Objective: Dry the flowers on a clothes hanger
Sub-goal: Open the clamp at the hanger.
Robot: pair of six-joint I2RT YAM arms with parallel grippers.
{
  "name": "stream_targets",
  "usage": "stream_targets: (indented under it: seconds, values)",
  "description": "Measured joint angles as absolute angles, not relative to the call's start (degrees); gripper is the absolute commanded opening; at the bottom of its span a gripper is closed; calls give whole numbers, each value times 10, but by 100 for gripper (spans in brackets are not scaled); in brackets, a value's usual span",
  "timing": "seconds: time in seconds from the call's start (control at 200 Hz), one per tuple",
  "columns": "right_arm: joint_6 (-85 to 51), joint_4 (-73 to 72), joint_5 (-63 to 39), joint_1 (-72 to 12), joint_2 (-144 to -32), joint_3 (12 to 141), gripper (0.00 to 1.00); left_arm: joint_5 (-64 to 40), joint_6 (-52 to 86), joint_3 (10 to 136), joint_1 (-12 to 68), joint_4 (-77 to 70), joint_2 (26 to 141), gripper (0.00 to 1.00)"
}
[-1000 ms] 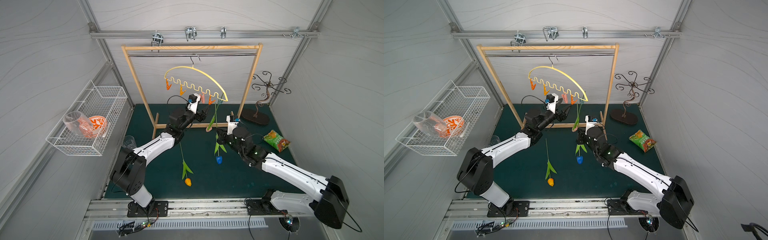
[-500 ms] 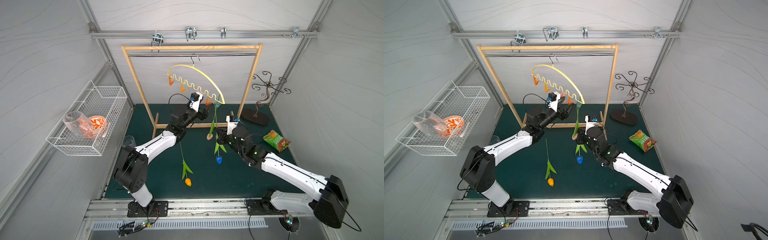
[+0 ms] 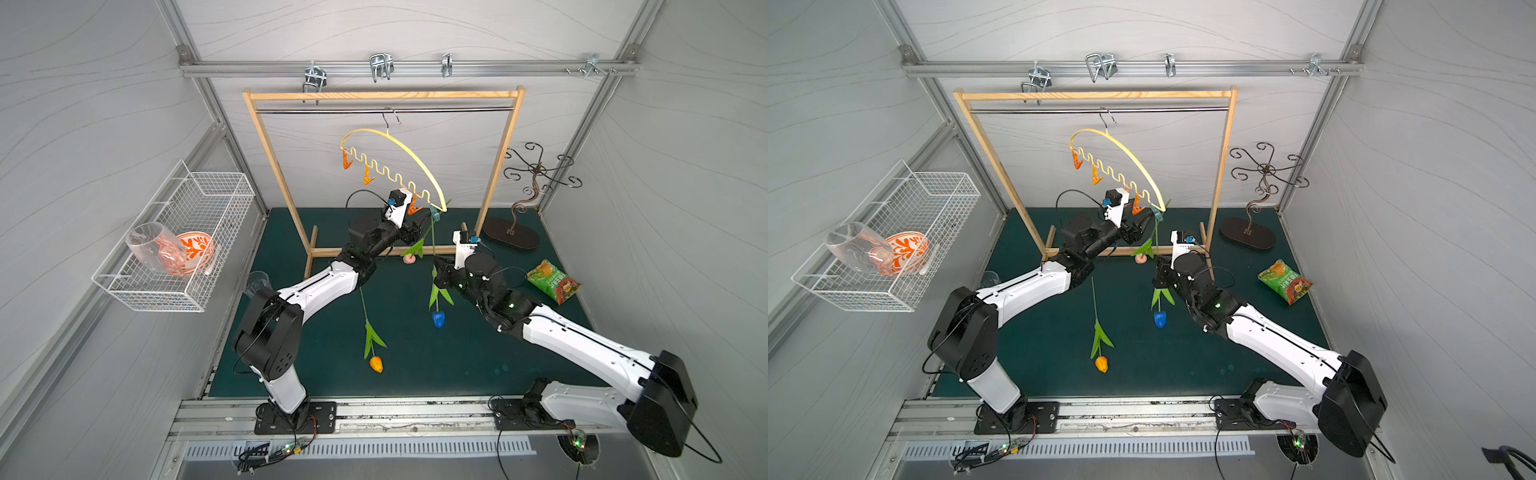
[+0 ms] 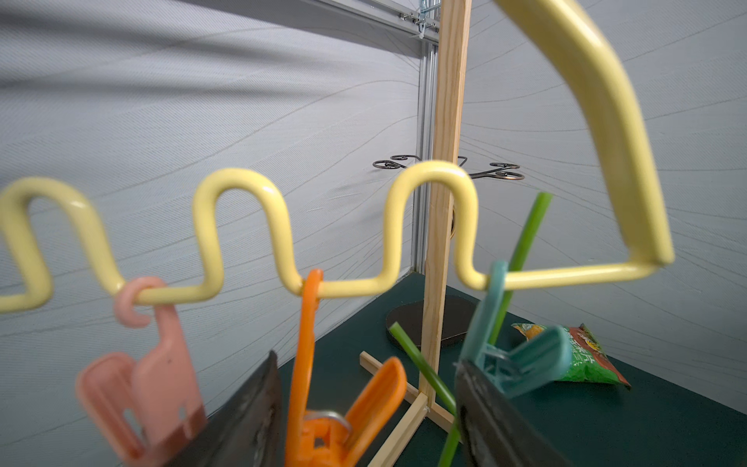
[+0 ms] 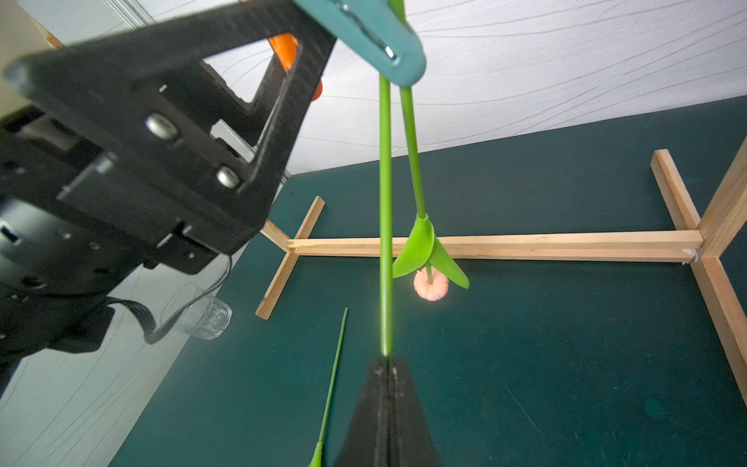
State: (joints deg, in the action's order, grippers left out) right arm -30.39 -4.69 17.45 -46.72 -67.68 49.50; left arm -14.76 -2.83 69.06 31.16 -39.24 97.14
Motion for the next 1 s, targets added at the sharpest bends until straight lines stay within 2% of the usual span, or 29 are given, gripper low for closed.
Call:
stream_targets:
  seconds: [0.205,0.545,1.0]
  values:
    - [-304,-47,171,-466,-677,495,0,-141,-29,704,312,-393,971,65]
    - [-304,-47,168,-465,-677,495,0,-137,-28,705,312,-388,972,50]
    - [-304,-47,165,-465,-677,495,0,-136,-25,707,318,-372,972,45]
